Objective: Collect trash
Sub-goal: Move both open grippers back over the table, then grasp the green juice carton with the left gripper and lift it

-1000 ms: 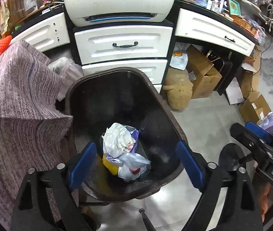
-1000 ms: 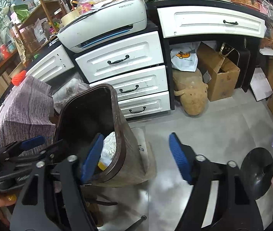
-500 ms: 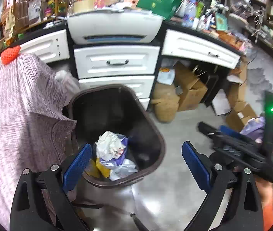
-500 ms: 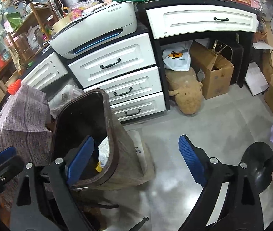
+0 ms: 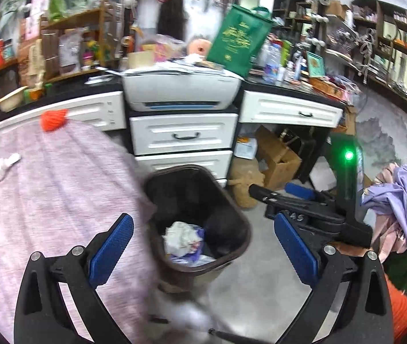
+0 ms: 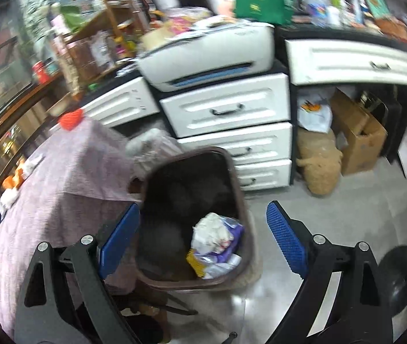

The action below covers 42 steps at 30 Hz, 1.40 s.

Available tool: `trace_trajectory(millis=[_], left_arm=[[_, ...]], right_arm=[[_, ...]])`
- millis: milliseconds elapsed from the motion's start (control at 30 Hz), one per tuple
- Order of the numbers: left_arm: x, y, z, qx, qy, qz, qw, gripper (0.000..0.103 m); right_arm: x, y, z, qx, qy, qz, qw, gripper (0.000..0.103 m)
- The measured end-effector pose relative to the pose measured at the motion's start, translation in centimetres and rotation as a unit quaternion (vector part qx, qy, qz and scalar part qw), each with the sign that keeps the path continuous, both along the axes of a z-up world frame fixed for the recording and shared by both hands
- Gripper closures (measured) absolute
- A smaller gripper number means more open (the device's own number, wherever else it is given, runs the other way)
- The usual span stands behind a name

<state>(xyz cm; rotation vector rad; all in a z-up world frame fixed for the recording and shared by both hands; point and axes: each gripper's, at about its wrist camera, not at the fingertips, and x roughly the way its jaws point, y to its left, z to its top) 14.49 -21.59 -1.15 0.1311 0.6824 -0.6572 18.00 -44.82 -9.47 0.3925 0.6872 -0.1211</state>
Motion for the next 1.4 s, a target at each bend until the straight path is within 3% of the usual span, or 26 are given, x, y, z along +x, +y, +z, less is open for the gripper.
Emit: trace_trajectory(millis=[233, 467, 733, 867, 1000, 1200, 1400], left_arm=[[1.0, 7.9, 1.2, 0.001, -0.010, 0.068, 0.9977, 0.006], [2.1, 15.9, 1.6, 0.017, -0.003, 0.123, 0.9922, 0.006], [4.7, 23.6, 2.2, 0.099, -0.008, 0.141, 0.9850, 0.006], [6.9, 28.0, 2.8, 0.125, 0.009, 0.145, 0.9814, 0.006], [9.8, 31.4, 2.7, 0.169, 0.023, 0.113, 0.9788, 0.006], [13.2, 33.1, 0.1, 0.284, 0.041, 0.037, 0.9572, 0.008], [16.1, 34.1, -1.0, 0.325, 0.060, -0.014, 0.9436, 0.013]], right_arm=[[2.6, 7.5, 3.8, 0.001, -0.031, 0.104, 0.994, 0.011], [5.5, 15.9, 6.9, -0.003, -0.039, 0.217, 0.975, 0.011], [7.8, 24.4, 8.1, -0.030, -0.024, 0.329, 0.944, 0.011], [9.5, 28.2, 8.1, -0.036, -0.010, 0.373, 0.927, 0.011], [11.5, 31.5, 8.2, -0.036, 0.001, 0.404, 0.914, 0.011], [12.9, 34.2, 8.2, -0.032, 0.009, 0.418, 0.908, 0.011], [13.9, 34.9, 7.7, -0.037, 0.026, 0.424, 0.905, 0.011]])
